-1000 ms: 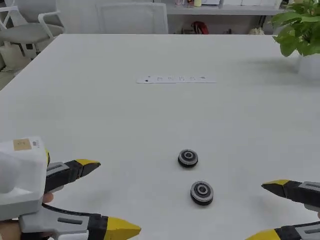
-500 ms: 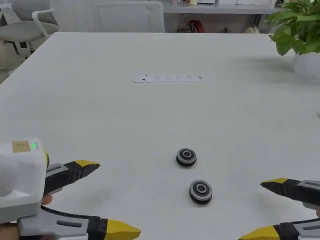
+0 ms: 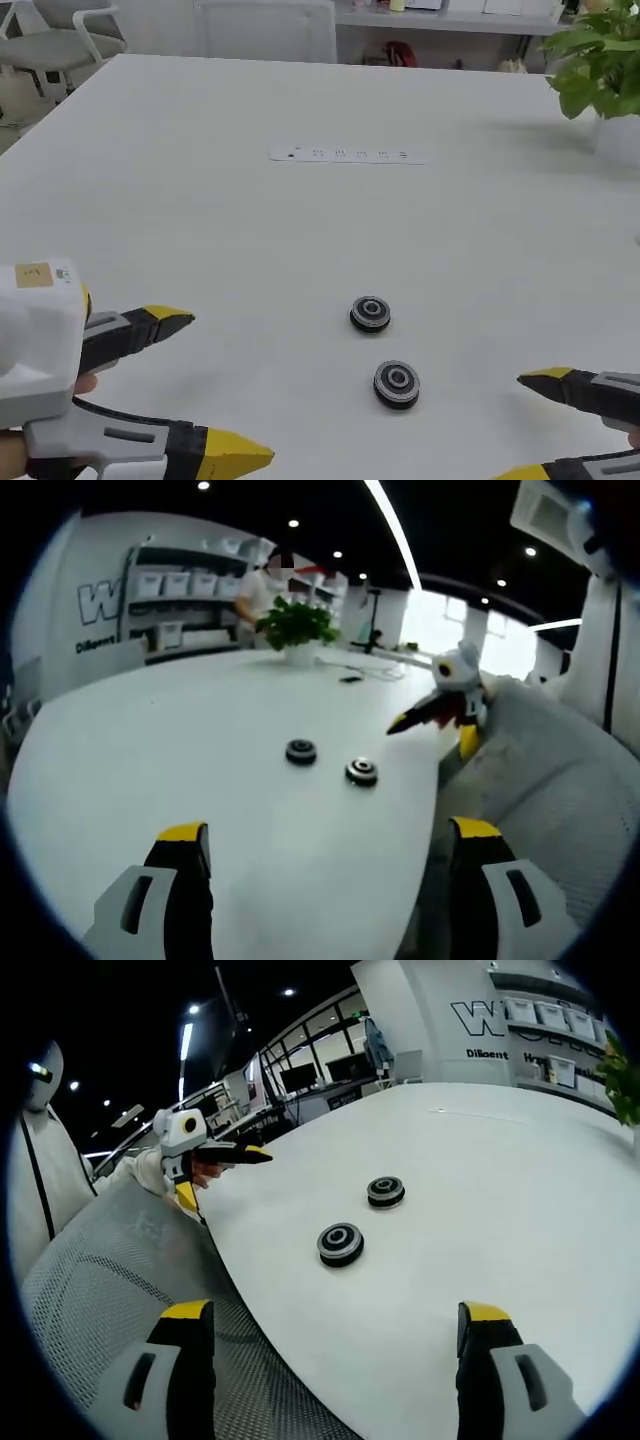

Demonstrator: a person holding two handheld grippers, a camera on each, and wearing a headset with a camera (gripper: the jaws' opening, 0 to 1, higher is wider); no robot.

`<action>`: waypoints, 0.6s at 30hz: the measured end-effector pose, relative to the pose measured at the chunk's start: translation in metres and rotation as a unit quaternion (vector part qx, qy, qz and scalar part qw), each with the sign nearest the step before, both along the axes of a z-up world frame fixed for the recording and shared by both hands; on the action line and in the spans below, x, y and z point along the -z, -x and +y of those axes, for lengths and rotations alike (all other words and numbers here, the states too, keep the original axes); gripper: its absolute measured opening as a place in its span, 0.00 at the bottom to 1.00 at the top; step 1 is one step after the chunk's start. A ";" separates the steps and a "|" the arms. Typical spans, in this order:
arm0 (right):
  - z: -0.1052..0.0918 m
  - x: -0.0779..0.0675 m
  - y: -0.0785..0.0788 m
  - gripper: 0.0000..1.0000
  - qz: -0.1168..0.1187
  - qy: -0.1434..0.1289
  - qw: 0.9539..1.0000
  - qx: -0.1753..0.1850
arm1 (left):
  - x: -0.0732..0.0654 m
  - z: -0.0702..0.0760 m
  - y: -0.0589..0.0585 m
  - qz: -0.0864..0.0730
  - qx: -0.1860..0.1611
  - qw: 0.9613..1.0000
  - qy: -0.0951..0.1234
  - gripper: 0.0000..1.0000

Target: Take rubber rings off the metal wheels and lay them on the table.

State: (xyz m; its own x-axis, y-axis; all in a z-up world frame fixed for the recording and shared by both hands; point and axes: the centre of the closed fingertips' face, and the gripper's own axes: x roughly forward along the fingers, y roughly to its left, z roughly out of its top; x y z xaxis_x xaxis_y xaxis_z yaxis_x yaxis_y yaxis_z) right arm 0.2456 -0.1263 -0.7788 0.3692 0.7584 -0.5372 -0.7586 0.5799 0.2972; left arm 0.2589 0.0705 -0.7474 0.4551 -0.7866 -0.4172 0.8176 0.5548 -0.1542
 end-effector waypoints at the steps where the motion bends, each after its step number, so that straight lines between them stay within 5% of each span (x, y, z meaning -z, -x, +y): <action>1: -0.001 -0.002 -0.001 0.98 -0.001 -0.006 1.000 0.003 | 0.000 0.000 0.000 -0.001 0.000 1.000 -0.001 1.00; 18: -0.020 -0.003 0.000 0.98 -0.004 0.003 1.000 0.026 | -0.001 -0.003 0.002 0.004 0.002 1.000 0.005 1.00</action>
State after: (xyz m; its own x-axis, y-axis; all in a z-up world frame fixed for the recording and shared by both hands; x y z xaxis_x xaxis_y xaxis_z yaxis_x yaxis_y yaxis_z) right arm 0.2452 -0.1460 -0.7761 0.4118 0.7355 -0.5380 -0.7303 0.6195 0.2878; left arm 0.2574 0.0679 -0.7463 0.4481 -0.7927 -0.4132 0.8189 0.5494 -0.1659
